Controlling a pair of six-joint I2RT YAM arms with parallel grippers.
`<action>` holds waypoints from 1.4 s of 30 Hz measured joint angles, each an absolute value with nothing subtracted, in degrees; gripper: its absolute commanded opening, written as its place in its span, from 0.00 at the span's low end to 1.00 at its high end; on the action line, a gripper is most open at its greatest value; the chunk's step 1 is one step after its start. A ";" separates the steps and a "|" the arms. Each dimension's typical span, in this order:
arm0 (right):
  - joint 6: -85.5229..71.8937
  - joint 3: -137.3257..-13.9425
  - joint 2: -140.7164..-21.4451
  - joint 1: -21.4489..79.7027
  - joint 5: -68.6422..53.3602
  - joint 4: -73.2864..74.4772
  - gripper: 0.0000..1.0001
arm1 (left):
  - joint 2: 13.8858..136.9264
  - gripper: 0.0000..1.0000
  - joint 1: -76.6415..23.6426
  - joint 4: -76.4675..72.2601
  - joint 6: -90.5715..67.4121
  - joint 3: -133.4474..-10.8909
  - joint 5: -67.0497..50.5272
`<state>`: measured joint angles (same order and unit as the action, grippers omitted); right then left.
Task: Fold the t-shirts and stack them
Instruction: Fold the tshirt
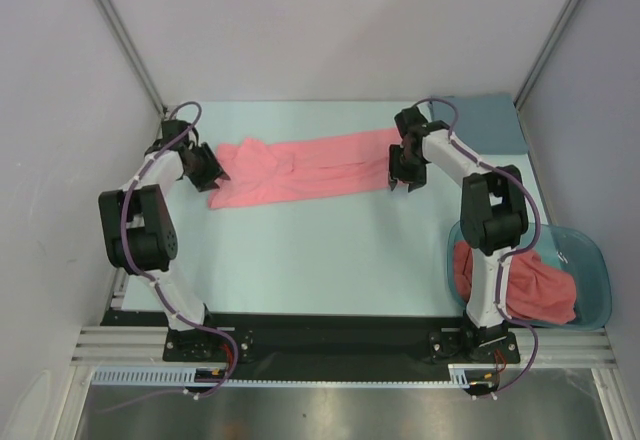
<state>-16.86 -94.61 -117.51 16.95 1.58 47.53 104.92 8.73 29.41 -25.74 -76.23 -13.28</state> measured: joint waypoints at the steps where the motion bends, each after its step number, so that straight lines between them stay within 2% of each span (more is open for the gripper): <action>1: -16.86 -94.52 -117.51 17.06 1.43 47.46 0.54 | 104.92 0.47 8.99 29.89 -25.43 -75.26 -13.30; 17: -16.64 -93.12 -115.79 17.56 0.78 47.09 0.54 | 105.95 0.45 11.51 29.52 -24.27 -73.03 -11.05; 21: -16.60 -92.97 -115.74 17.56 0.75 47.09 0.54 | 108.73 0.41 11.90 29.21 -24.29 -73.60 -11.05; 28: -16.38 -92.95 -115.72 17.56 0.75 47.07 0.54 | 110.83 0.29 12.36 28.40 -24.36 -74.11 -11.81; 33: -16.40 -92.95 -115.72 17.56 0.75 47.05 0.54 | 110.83 0.29 12.36 26.70 -24.45 -73.60 -13.10; 38: -16.40 -92.90 -115.72 17.58 0.75 47.00 0.54 | 110.83 0.25 12.36 26.22 -24.51 -73.38 -14.26; 42: -16.40 -92.86 -115.72 17.58 0.75 47.00 0.54 | 110.83 0.15 12.36 26.46 -24.53 -73.38 -14.81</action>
